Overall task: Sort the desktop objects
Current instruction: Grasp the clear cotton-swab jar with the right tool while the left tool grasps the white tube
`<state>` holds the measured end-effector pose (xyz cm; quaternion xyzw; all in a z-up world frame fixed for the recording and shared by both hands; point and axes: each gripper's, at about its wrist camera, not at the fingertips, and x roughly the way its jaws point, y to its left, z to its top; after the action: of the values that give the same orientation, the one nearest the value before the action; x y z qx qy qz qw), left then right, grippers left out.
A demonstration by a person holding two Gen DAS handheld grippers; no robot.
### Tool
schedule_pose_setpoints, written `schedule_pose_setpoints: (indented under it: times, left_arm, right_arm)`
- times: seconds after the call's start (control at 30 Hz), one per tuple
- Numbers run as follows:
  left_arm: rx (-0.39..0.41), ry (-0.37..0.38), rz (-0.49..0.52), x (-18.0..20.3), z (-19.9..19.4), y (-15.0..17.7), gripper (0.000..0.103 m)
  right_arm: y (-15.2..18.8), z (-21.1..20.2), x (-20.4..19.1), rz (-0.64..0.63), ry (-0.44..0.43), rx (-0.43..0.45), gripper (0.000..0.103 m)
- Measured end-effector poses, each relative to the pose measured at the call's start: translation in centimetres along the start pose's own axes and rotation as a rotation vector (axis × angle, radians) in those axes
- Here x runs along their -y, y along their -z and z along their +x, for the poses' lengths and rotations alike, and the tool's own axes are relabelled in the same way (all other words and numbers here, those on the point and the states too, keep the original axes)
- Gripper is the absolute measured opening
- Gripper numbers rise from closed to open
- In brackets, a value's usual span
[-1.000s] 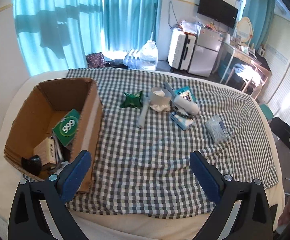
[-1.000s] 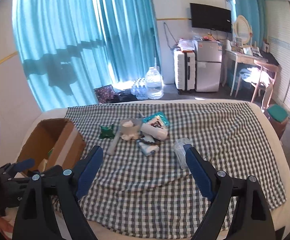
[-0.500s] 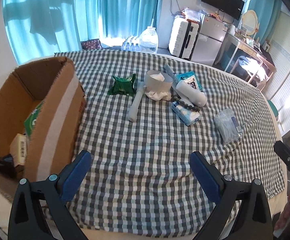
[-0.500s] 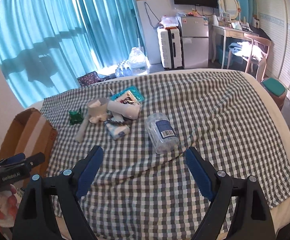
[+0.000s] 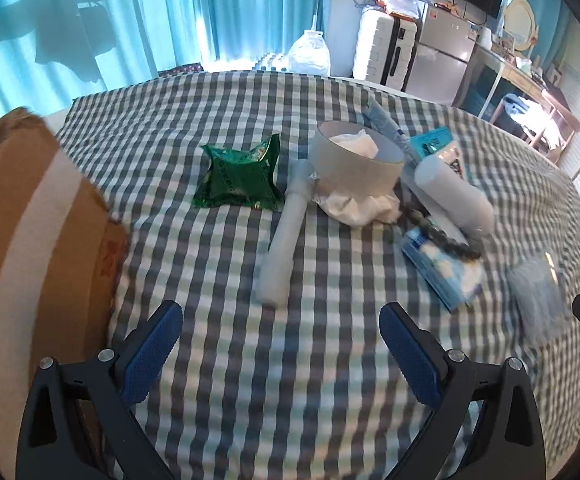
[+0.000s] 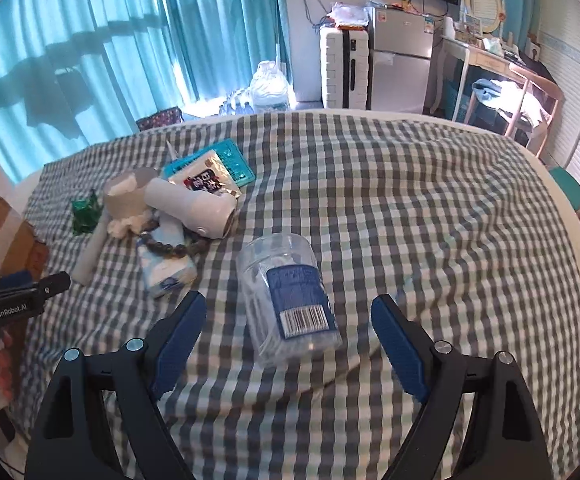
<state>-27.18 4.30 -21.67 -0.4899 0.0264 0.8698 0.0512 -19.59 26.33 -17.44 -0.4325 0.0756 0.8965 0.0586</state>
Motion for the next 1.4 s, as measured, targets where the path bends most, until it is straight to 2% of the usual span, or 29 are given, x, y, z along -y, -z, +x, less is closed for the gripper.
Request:
schedule_pose_setpoints:
  times: [0.17, 0.23, 0.27, 0.3, 0.33, 0.4, 0.43, 0.53, 0.6, 0.73, 0.93, 1.07, 1.3, 1.4]
  left_arm:
    - [0.020, -0.032, 0.010, -0.1, 4.0, -1.7, 0.101]
    - [0.020, -0.044, 0.013, -0.3, 5.1, -2.1, 0.101]
    - [0.010, -0.038, 0.012, -0.6, 5.8, -2.2, 0.094]
    - [-0.006, -0.028, 0.010, -0.8, 6.4, -2.3, 0.082]
    - [-0.035, -0.010, 0.015, -0.9, 7.0, -2.3, 0.040]
    - [-0.038, 0.024, 0.039, -0.8, 6.9, -2.1, 0.027]
    - [-0.045, 0.034, 0.054, -0.6, 6.8, -2.0, 0.018]
    - [-0.051, 0.021, 0.120, 0.2, 6.3, -1.6, 0.017]
    - [-0.055, 0.024, 0.145, 0.7, 5.6, -1.1, 0.016]
    - [-0.071, 0.023, 0.131, 1.3, 4.0, -0.3, 0.015]
    - [-0.057, 0.004, 0.143, 2.2, -1.8, 2.0, 0.015]
    - [-0.035, 0.019, 0.150, 2.1, -5.5, 3.2, 0.015]
    - [-0.018, 0.091, 0.103, 0.0, -11.0, 5.5, 0.013]
    - [-0.001, 0.093, 0.110, -0.2, -12.7, 6.1, 0.013]
  right_arm:
    - [0.4, 4.2, 1.0, 0.057, 0.013, -0.055, 0.085]
    - [1.1, 5.1, 1.3, 0.075, -0.007, -0.062, 0.085]
    - [1.4, 5.4, 1.5, 0.085, -0.021, -0.065, 0.085]
    - [1.6, 5.7, 1.6, 0.098, -0.031, -0.071, 0.085]
    - [1.8, 6.1, 1.7, 0.106, -0.032, -0.087, 0.084]
    - [1.9, 6.5, 1.4, 0.098, -0.044, -0.102, 0.070]
    - [1.9, 6.6, 1.2, 0.084, -0.046, -0.116, 0.070]
    - [2.2, 6.4, 0.1, 0.032, 0.010, -0.114, 0.068]
    - [2.4, 6.1, -0.3, 0.029, 0.017, -0.122, 0.067]
    - [3.1, 4.4, -0.6, 0.074, 0.018, -0.127, 0.066]
    - [5.0, -0.4, -1.4, 0.090, -0.016, -0.138, 0.062]
    - [5.6, -2.8, -3.0, 0.099, -0.051, -0.139, 0.062]
    - [6.4, -8.0, -5.5, 0.052, -0.064, -0.078, 0.062]
    - [6.1, -10.3, -6.1, 0.049, -0.078, -0.038, 0.062]
